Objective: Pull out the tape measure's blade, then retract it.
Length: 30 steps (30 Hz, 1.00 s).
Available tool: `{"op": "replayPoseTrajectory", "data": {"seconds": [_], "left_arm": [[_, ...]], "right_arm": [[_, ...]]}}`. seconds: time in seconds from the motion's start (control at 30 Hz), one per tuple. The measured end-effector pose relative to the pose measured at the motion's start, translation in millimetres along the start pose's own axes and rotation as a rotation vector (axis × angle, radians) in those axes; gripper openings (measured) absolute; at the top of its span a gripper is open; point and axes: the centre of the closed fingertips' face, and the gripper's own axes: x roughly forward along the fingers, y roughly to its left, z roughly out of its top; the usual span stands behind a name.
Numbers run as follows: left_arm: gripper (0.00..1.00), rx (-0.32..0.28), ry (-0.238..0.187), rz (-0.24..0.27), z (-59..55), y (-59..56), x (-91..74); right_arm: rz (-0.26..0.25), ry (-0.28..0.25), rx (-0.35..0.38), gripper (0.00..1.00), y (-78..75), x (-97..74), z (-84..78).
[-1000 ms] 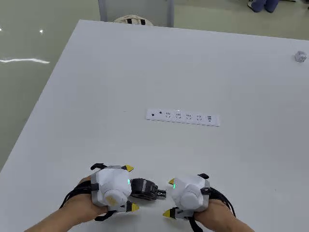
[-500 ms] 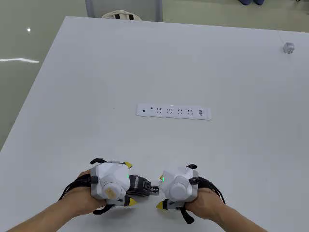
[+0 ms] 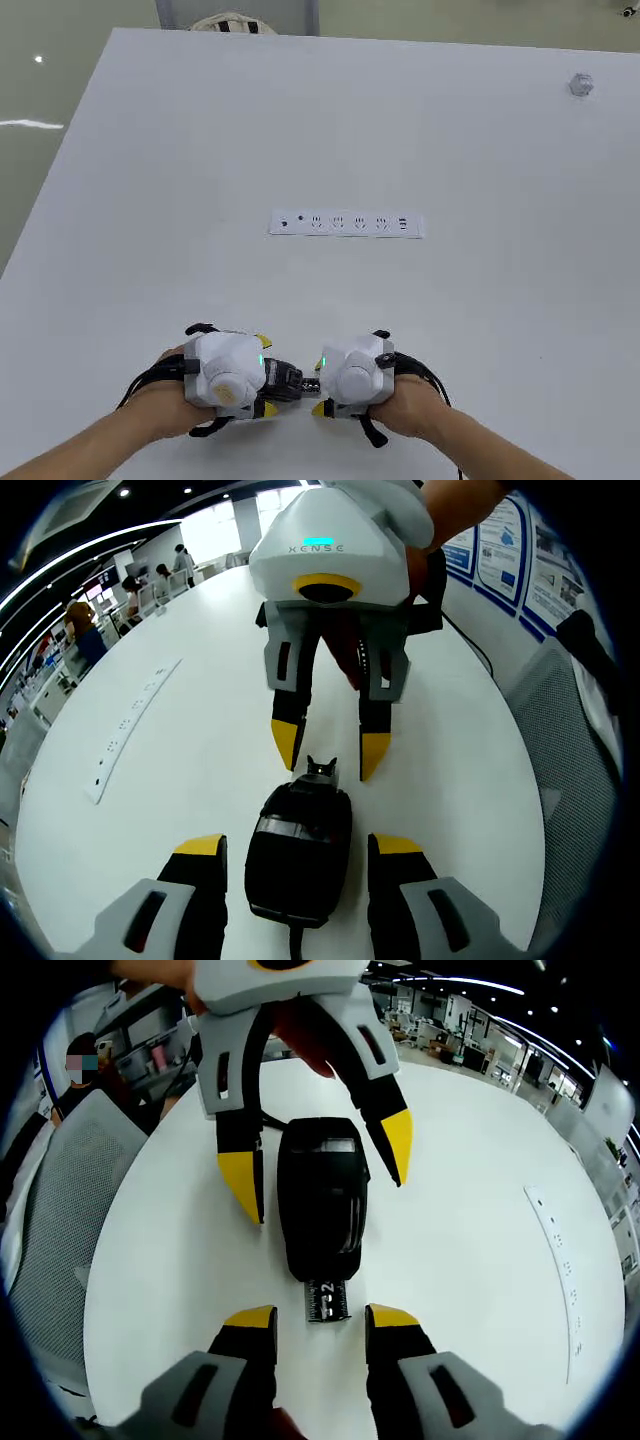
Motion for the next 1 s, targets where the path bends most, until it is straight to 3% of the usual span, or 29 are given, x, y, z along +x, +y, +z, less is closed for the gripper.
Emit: {"op": "replayPoseTrajectory", "data": {"seconds": [0.67, 1.0], "left_arm": [[0.43, 0.040, -0.009, -0.016, 5.2, -1.7, 4.9], [0.37, 0.052, -0.014, -0.007, 5.4, -0.5, 6.6]], "right_arm": [[0.016, -0.005, -0.007, 0.20, -0.8, 5.2, 0.3], [0.013, 0.001, 0.000, 0.18, -2.6, 5.2, 0.3]]}}
